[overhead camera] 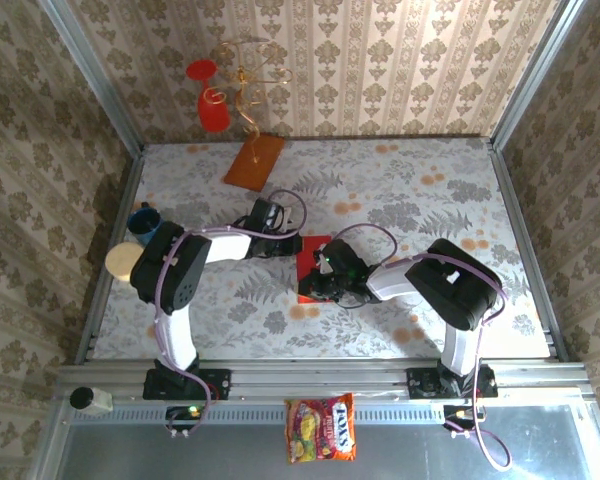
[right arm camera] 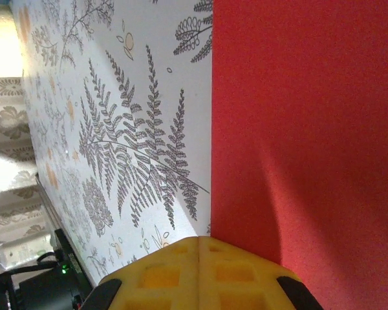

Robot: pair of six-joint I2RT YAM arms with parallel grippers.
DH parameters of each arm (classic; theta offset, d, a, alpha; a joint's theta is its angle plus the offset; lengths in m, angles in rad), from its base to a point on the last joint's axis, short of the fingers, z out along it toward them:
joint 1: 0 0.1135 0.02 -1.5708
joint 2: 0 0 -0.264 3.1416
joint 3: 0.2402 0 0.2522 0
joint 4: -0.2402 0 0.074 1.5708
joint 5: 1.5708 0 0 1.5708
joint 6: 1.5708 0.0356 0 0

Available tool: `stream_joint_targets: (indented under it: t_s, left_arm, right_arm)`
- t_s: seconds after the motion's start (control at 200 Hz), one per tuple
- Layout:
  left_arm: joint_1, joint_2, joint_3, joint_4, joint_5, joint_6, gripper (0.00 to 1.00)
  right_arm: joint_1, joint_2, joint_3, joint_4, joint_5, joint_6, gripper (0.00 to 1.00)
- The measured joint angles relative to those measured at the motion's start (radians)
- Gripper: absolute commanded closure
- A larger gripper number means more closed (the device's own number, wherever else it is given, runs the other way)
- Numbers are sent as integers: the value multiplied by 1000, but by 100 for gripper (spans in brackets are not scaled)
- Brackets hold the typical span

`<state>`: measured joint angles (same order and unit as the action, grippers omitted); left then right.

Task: Fold a paper plane with a square sheet of paper (pick it up from the middle)
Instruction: First fold in half a square sheet of paper at the center of the table.

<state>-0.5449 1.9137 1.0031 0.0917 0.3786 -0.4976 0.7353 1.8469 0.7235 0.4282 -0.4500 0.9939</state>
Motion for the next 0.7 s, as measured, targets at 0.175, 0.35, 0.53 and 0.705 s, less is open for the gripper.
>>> stream_joint_targets:
  t_s: [0.175, 0.35, 0.53, 0.705]
  left_arm:
    - [18, 32, 53, -45, 39, 1, 100]
    - [35, 70, 120, -101, 69, 5, 100]
    - [62, 113, 191, -163, 113, 8, 100]
    - [82, 147, 255, -211, 124, 16, 100]
  right_arm:
    - [-5, 2, -12, 31, 11, 9, 100]
    - [-9, 6, -15, 53, 32, 10, 100]
    - [-15, 11, -19, 81, 55, 10, 100]
    - [-16, 14, -25, 100, 58, 13, 100]
